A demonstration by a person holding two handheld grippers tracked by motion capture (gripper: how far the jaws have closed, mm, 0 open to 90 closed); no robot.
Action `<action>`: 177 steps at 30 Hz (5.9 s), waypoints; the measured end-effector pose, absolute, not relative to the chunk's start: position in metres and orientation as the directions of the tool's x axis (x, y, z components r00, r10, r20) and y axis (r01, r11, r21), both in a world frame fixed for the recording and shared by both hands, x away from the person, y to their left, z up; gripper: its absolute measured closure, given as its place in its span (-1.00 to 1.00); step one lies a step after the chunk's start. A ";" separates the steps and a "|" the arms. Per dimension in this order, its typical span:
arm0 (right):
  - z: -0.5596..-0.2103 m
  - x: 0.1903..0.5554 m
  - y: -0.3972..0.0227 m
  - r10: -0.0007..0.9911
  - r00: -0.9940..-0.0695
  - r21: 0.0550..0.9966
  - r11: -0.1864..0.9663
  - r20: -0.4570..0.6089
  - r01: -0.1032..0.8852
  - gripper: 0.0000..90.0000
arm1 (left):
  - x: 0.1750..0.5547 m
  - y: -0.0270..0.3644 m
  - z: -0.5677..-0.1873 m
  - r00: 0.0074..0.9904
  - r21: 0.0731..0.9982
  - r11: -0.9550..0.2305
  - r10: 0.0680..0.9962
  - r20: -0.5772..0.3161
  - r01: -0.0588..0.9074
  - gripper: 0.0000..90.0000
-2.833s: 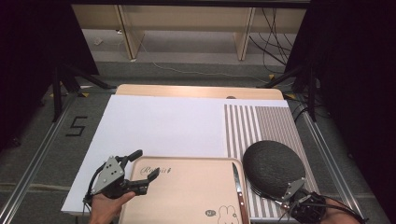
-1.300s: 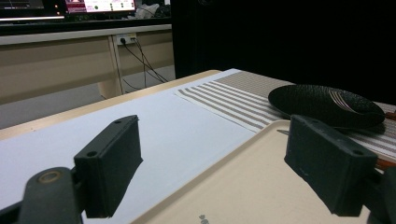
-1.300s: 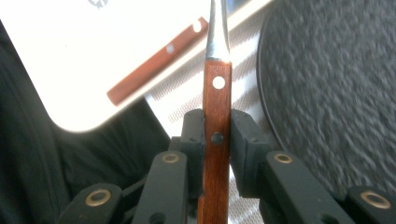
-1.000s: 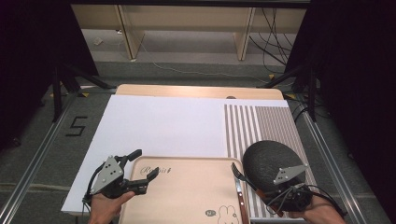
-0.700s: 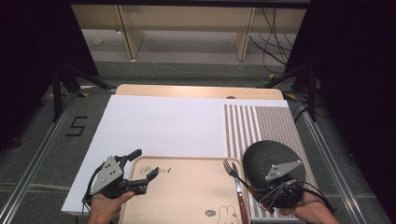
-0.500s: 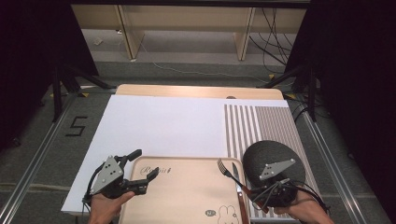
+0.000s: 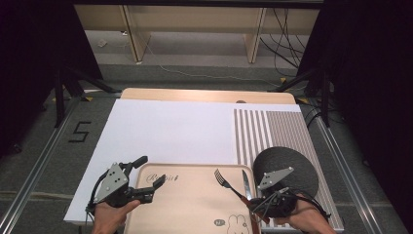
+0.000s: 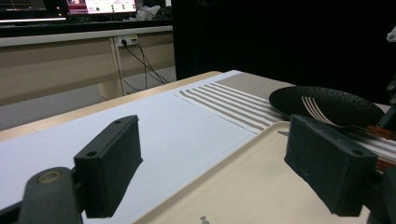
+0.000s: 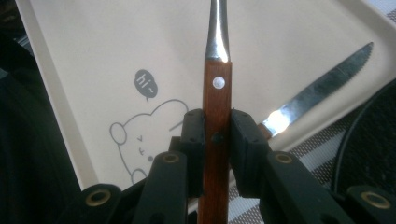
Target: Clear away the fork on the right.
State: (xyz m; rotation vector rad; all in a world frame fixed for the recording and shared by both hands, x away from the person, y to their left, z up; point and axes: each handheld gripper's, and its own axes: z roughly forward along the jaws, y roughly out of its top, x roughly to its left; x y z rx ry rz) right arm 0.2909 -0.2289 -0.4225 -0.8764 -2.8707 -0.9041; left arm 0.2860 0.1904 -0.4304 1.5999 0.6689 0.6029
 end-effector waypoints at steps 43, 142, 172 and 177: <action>-0.456 0.274 -0.175 0.495 -0.830 0.387 0.735 0.257 0.558 0.71 | 0.286 0.190 -0.430 0.696 0.992 -0.094 0.718 0.009 0.084 -0.61; -0.461 0.287 -0.138 0.628 -0.767 0.404 0.672 0.133 0.621 1.00 | 0.286 0.191 -0.431 0.701 0.992 -0.087 0.713 -0.005 0.095 -0.61; -0.460 0.301 -0.179 0.711 -0.688 0.391 0.597 0.146 0.701 1.00 | 0.286 0.191 -0.431 0.702 0.991 -0.088 0.713 -0.005 0.096 -0.61; -0.460 0.301 -0.180 0.714 -0.684 0.388 0.594 0.149 0.705 1.00 | 0.285 0.190 -0.431 0.702 0.991 -0.088 0.712 -0.006 0.097 -0.61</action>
